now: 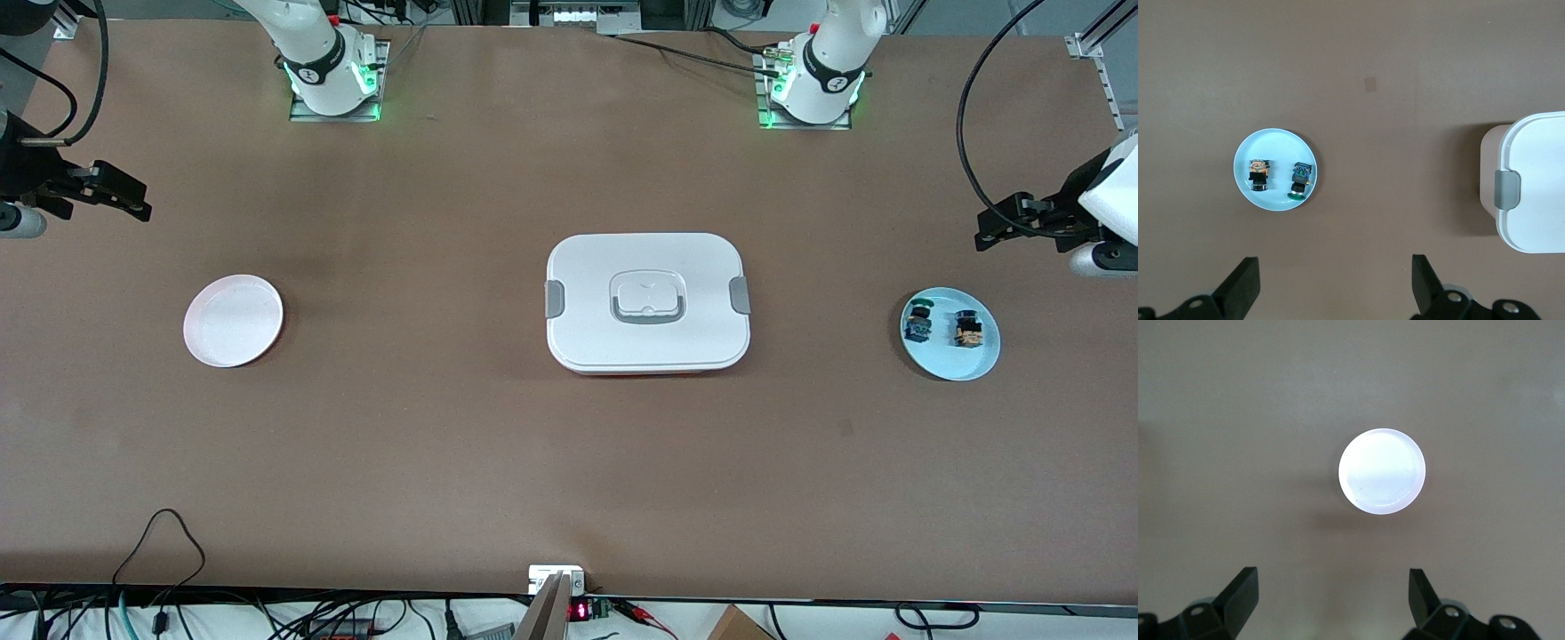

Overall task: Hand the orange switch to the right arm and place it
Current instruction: 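Lower the left gripper over the switches on the light-blue plate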

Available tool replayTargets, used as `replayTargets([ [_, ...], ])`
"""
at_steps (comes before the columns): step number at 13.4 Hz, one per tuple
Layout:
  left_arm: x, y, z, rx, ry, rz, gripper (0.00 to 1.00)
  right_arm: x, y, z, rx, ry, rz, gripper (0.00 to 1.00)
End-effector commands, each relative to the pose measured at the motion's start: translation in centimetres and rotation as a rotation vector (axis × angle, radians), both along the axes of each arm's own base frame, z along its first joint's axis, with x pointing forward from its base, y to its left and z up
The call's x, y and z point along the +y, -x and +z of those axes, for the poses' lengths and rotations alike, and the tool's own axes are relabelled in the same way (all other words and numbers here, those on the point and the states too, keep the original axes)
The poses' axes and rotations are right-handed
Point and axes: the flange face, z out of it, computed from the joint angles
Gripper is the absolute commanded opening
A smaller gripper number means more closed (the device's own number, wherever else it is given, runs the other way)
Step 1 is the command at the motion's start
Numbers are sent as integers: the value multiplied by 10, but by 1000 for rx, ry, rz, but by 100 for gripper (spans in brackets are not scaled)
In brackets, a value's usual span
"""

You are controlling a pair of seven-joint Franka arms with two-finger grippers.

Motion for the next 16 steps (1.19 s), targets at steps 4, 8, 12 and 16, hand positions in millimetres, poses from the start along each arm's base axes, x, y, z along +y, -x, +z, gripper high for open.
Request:
replayTargets([
  [4,10,-1,-10,84,-16,-74,100,3,1,6,-7,-11,-12,100],
  [8,53,4,-63,238,35,-465,100,3,1,6,-5,-11,-12,100],
  [12,93,9,-152,357,184,-773,100,0,3,4,11,-13,-18,100],
  [16,141,22,-233,269,202,-1032,100,10,0,1,12,-11,1,100],
])
